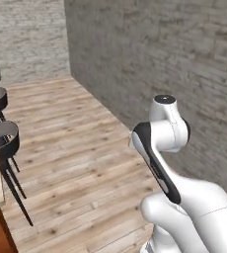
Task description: Take the chicken drumsticks from the pan and place one on each plate on the dining counter.
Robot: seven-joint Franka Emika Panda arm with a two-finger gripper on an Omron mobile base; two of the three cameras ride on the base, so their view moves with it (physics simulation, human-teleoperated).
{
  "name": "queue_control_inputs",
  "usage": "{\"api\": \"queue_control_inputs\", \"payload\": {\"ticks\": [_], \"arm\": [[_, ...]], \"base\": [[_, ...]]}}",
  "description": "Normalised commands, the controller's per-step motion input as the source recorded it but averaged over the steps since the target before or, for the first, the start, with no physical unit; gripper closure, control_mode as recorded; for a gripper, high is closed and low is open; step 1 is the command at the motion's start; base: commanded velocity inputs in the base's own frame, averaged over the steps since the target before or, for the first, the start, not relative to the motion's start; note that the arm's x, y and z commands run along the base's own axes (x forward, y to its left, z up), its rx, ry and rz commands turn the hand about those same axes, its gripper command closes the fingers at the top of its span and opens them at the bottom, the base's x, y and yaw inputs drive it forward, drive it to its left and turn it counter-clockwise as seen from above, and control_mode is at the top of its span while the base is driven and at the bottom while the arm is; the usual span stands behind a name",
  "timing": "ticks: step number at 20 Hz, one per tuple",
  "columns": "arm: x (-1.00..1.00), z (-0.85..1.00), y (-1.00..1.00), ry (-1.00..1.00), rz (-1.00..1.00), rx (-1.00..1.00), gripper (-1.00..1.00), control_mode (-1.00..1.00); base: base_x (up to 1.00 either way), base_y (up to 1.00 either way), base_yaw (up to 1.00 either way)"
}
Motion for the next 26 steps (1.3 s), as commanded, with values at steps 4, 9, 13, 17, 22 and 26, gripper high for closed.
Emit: {"api": "queue_control_inputs", "payload": {"ticks": [4, 9, 13, 17, 22, 26], "arm": [[0.00, 0.00, 0.00, 0.00, 0.00, 0.00, 1.00, 1.00], [0.00, 0.00, 0.00, 0.00, 0.00, 0.00, 1.00, 1.00], [0.00, 0.00, 0.00, 0.00, 0.00, 0.00, 1.00, 1.00], [0.00, 0.00, 0.00, 0.00, 0.00, 0.00, 1.00, 1.00], [0.00, 0.00, 0.00, 0.00, 0.00, 0.00, 1.00, 1.00], [0.00, 0.00, 0.00, 0.00, 0.00, 0.00, 1.00, 1.00]], "base": [[1.00, -0.54, 0.53], [1.00, -0.53, 0.54], [1.00, -0.49, 0.55], [1.00, -0.50, 0.55], [1.00, -0.57, 0.55], [1.00, -0.76, 0.53]]}}
